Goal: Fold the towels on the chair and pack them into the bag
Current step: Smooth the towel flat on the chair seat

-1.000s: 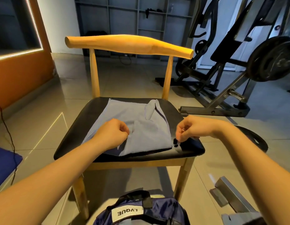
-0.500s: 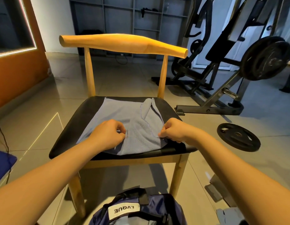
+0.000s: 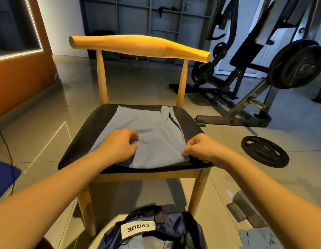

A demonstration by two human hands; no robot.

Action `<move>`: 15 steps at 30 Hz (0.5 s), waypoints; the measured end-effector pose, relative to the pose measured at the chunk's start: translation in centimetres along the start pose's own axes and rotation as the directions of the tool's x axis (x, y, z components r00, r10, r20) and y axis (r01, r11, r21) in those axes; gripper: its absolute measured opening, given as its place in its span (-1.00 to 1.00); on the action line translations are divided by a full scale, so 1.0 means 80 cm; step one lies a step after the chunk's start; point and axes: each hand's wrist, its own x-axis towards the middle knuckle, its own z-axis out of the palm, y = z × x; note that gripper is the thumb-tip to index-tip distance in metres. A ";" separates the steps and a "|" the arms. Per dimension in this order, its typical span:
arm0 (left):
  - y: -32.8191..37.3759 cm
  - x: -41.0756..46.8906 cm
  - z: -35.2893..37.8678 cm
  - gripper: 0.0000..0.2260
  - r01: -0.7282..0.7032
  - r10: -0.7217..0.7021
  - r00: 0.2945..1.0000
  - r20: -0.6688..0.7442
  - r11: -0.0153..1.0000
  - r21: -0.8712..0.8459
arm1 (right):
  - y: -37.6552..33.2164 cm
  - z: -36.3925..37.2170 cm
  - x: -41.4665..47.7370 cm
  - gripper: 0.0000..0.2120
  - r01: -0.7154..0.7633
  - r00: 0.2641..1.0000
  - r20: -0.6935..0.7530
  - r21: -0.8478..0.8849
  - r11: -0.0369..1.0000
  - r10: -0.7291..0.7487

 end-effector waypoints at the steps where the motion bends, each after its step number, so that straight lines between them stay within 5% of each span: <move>1: -0.001 0.000 -0.001 -0.76 -0.002 0.002 1.000 0.001 1.000 0.010 | 0.007 -0.008 -0.008 -0.84 -0.025 0.999 0.047 0.001 1.000 0.025; 5: -0.002 0.002 -0.004 -0.85 -0.020 0.020 1.000 0.008 1.000 0.013 | 0.021 -0.015 -0.030 -0.79 -0.120 0.966 0.231 0.006 0.993 0.115; 9: 0.000 -0.001 -0.005 -0.83 -0.040 0.040 0.999 0.018 0.999 0.007 | 0.013 0.010 -0.023 -0.60 -0.120 0.991 0.081 0.120 0.986 0.110; 11: -0.001 -0.002 -0.005 -0.81 -0.045 0.044 0.999 0.017 0.999 0.013 | 0.011 0.023 -0.020 -0.66 -0.094 0.996 0.003 0.143 0.985 0.094; 15: -0.002 -0.003 -0.003 -0.78 -0.061 0.060 0.998 0.014 0.997 0.038 | 0.017 0.027 -0.020 -0.74 -0.077 0.995 -0.071 -0.023 0.997 0.075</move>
